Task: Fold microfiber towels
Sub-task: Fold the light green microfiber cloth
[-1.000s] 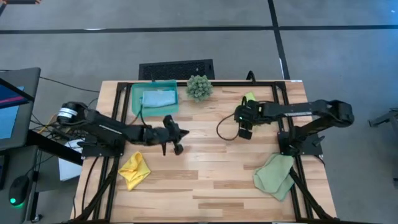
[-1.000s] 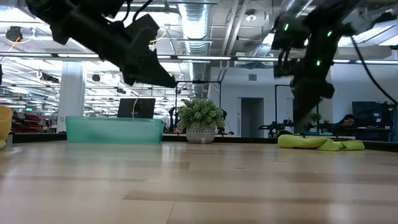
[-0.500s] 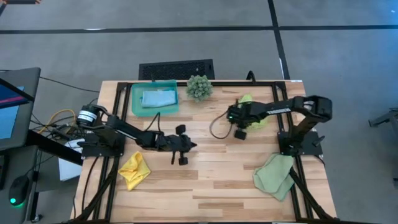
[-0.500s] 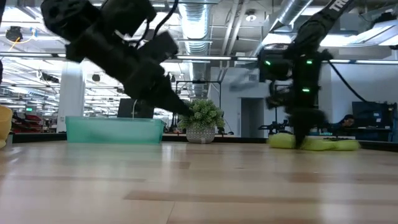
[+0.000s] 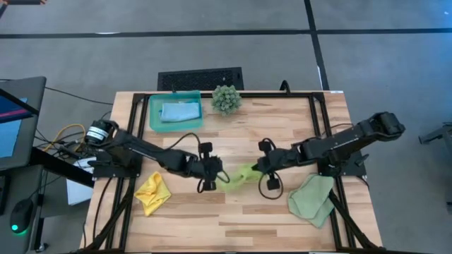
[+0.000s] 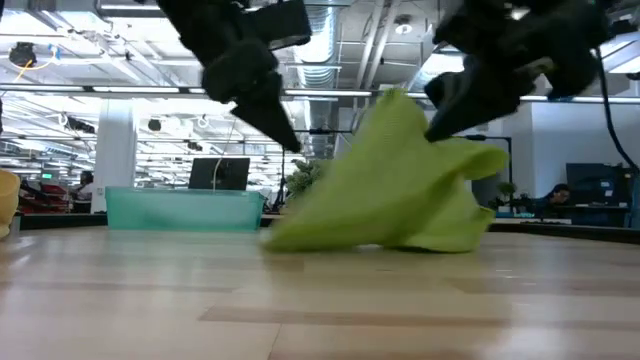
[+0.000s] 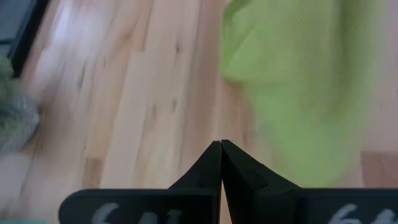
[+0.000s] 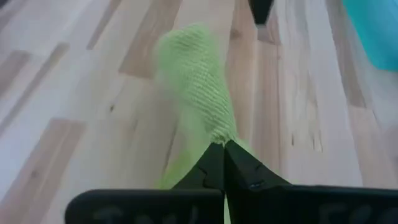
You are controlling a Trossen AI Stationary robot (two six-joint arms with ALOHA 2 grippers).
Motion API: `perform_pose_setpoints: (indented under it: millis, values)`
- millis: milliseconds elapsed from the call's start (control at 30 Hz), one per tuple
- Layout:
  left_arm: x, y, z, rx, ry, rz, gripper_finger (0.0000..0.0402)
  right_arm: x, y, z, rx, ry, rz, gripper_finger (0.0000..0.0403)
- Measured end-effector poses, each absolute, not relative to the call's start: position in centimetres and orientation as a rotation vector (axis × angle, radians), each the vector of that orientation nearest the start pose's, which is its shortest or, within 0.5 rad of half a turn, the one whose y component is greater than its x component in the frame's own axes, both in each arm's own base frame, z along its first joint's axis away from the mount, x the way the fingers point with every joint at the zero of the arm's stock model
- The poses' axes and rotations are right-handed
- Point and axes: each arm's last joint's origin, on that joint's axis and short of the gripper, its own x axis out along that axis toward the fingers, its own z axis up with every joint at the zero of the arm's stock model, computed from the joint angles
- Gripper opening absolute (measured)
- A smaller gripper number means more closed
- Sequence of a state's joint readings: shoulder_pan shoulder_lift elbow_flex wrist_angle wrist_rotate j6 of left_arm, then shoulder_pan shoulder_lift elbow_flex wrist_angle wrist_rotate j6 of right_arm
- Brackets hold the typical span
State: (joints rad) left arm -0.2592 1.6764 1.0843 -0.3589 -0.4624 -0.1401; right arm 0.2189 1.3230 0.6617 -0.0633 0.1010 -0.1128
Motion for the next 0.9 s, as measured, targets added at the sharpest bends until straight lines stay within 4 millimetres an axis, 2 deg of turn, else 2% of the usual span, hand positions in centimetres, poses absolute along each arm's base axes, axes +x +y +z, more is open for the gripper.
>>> perform_pose_setpoints:
  millis: [133,267,433,533,733,900]
  values:
    - [32.1,-9.2,20.0,0.239,0.911,0.244,0.0,24.8,5.4,18.1,-0.178,0.725,0.063,0.0043]
    - [31.6,-10.5,20.0,0.238,0.9,0.246,0.0,24.6,5.0,16.4,-0.117,0.822,0.013,0.0092]
    - [32.1,-10.9,19.9,0.233,0.852,0.235,0.0,24.0,5.8,15.9,-0.045,0.902,0.115,0.0163]
    - [32.5,-10.7,19.8,0.198,0.8,0.234,0.0,23.3,6.6,16.1,-0.024,0.93,0.102,0.0191]
    - [33.0,-10.1,18.9,0.199,0.729,0.204,0.0016,21.0,7.9,16.0,-0.028,1.068,0.051,0.0206]
    - [34.4,-9.3,17.0,0.214,0.691,0.211,0.0071,21.1,8.9,15.3,-0.196,1.041,0.042,0.0191]
